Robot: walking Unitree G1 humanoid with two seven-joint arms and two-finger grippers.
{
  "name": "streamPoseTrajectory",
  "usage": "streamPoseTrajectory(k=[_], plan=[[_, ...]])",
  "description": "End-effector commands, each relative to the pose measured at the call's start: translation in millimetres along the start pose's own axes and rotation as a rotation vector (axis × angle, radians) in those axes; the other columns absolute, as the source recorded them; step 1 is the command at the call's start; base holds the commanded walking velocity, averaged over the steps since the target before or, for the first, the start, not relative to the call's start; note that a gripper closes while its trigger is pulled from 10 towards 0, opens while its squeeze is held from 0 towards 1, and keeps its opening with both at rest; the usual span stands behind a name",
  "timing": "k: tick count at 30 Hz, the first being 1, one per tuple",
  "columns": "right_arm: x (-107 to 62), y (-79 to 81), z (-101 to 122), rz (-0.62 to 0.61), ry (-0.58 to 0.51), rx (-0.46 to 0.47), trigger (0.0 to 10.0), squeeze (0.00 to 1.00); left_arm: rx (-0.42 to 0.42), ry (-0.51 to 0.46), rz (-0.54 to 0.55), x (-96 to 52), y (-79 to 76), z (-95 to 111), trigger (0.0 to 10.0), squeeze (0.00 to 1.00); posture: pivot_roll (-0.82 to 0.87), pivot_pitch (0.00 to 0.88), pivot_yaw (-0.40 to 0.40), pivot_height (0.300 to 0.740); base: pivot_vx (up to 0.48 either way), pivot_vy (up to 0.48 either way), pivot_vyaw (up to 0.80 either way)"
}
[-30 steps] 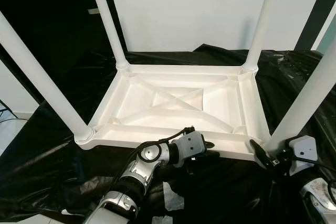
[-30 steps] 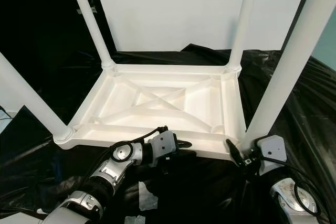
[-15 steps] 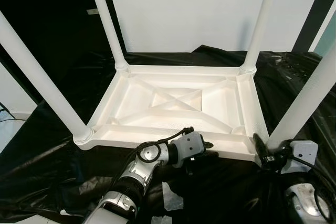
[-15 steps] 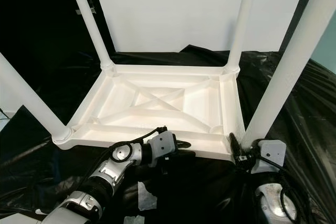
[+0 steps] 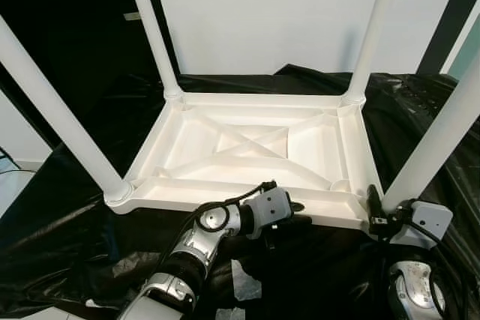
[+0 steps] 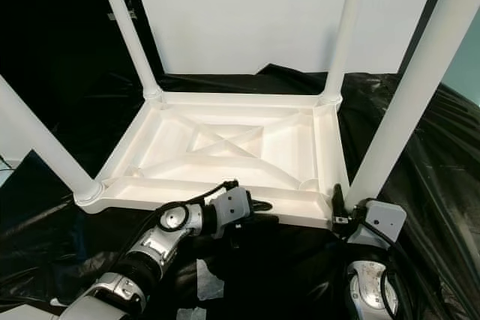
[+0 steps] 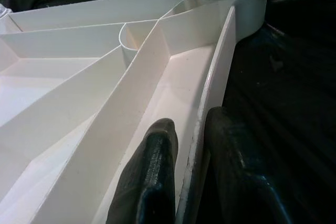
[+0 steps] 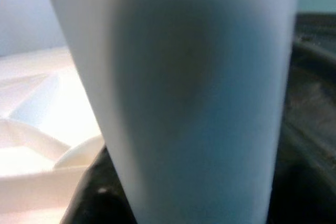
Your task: Building children table
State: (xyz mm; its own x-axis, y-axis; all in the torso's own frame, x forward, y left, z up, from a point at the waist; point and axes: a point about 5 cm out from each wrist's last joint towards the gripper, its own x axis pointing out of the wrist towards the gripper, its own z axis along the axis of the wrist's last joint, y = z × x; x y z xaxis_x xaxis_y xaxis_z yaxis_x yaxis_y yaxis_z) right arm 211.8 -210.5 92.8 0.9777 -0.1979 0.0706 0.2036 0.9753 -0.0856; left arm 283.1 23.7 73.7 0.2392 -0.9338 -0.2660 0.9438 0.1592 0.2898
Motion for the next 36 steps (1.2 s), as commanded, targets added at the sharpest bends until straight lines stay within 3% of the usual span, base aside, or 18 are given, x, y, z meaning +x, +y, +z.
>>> streamPoseTrajectory(k=[1,4,5,7,8,20,21,22,23,28,33,36], plan=[[-4.1,-4.6,-18,-0.010,0.108,-0.006,10.0,1.00,-0.115,0.136,0.087,-3.0,-17.1,-33,10.0,0.00,-0.06,0.000,0.042,0.740,0.000,0.000,0.00],[-2.4,-3.7,-16,0.010,0.103,0.013,10.0,1.00,-0.116,0.134,0.088,-2.2,-17.5,-33,10.0,0.00,-0.07,0.000,0.039,0.740,0.000,0.000,0.00],[2.0,0.6,-9,0.118,0.068,0.005,10.0,0.97,-0.124,0.127,0.093,1.2,-18.9,-32,10.0,0.00,-0.07,0.000,0.027,0.740,0.000,0.000,0.00],[3.3,1.3,-7,0.151,0.051,-0.016,10.0,0.97,-0.127,0.124,0.095,2.3,-19.3,-31,10.0,0.00,-0.07,0.000,0.027,0.740,0.000,0.000,0.00],[5.1,-0.6,-3,0.210,0.031,-0.045,10.0,0.00,-0.130,0.122,0.096,3.4,-19.7,-31,10.0,0.00,-0.08,0.000,0.029,0.740,0.000,0.000,0.00],[1.0,-14.1,15,0.529,0.000,-0.254,10.0,0.00,-0.126,0.124,0.087,2.6,-20.0,-32,10.0,0.00,-0.09,0.000,0.039,0.740,0.000,0.000,0.00],[-0.1,-15.1,14,0.552,0.018,-0.256,6.2,0.00,-0.125,0.123,0.086,2.8,-20.1,-31,10.0,0.00,-0.09,0.000,0.040,0.740,0.000,0.000,0.00],[-1.2,-15.8,13,0.567,0.035,-0.257,4.6,0.00,-0.125,0.123,0.085,3.0,-20.1,-31,10.0,0.00,-0.09,0.000,0.041,0.740,0.000,0.000,0.00],[-2.6,-16.2,11,0.581,0.051,-0.250,0.0,0.00,-0.124,0.122,0.084,3.2,-19.9,-31,10.0,0.00,-0.08,0.000,0.041,0.740,0.000,0.000,0.00],[-4.8,-15.4,3,0.558,0.091,-0.208,0.0,0.00,-0.123,0.121,0.084,2.8,-19.2,-31,10.0,0.00,-0.08,0.000,0.045,0.740,0.000,0.000,0.00],[-8.2,-3.1,1,0.475,0.070,-0.170,0.0,0.00,-0.122,0.126,0.083,1.1,-18.6,-32,10.0,0.00,-0.08,0.000,0.048,0.740,0.000,0.000,0.00],[-13.6,9.3,-10,0.333,0.130,-0.074,0.0,0.00,-0.119,0.129,0.083,0.3,-18.0,-32,10.0,0.00,-0.08,0.000,0.050,0.740,0.000,0.000,0.00]])
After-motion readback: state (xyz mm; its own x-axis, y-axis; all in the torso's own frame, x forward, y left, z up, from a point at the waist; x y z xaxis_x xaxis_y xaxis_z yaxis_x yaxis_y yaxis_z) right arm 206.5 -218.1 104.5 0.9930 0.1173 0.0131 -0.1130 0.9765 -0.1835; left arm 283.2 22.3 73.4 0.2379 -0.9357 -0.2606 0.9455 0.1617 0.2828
